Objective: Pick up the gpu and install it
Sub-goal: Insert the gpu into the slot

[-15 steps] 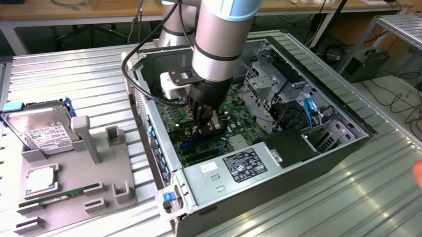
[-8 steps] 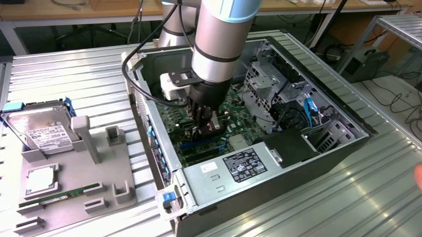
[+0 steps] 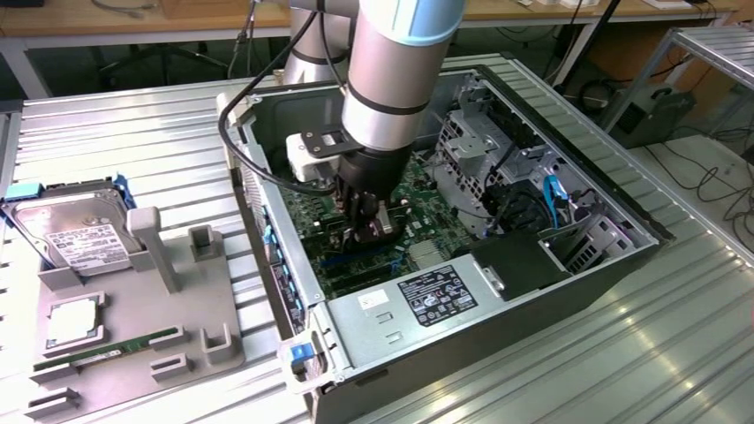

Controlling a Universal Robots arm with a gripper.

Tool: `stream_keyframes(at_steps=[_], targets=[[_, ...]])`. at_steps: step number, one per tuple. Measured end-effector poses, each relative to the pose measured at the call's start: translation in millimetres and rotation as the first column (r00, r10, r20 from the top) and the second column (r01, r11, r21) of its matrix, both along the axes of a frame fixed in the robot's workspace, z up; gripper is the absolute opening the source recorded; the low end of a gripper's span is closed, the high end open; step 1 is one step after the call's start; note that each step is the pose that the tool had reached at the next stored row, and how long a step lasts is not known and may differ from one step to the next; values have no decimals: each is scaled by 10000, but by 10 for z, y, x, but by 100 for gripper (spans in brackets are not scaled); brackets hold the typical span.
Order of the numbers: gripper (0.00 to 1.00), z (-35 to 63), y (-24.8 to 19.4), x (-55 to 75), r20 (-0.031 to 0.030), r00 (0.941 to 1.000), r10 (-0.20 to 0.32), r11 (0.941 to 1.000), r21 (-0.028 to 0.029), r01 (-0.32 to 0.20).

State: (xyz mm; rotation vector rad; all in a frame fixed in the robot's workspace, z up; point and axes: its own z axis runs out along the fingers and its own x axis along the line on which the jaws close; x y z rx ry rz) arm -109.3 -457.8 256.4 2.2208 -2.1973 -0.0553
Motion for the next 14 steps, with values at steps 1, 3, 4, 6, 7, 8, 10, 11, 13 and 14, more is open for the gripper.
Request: stream_keyframes(at_steps=[1,3,4,6,7,8,10,11,13,14], targets=[[26,-5,0,0,1,10000,0,10000,2,0],[26,-14,0,0,-2,10000,0,10000,-3,0],[26,-19,0,0,-1,10000,0,10000,-1,0],[26,-29,0,0,-1,10000,0,10000,-2,0],[26,-29,0,0,-1,10000,0,10000,-3,0],[26,-29,0,0,-2,10000,1,10000,-3,-1],[26,-31,0,0,0,10000,0,10000,0,0],[26,-31,0,0,0,10000,0,10000,1,0],[26,-32,0,0,2,10000,1,10000,4,-1],[27,-33,0,0,3,10000,1,10000,5,-1]])
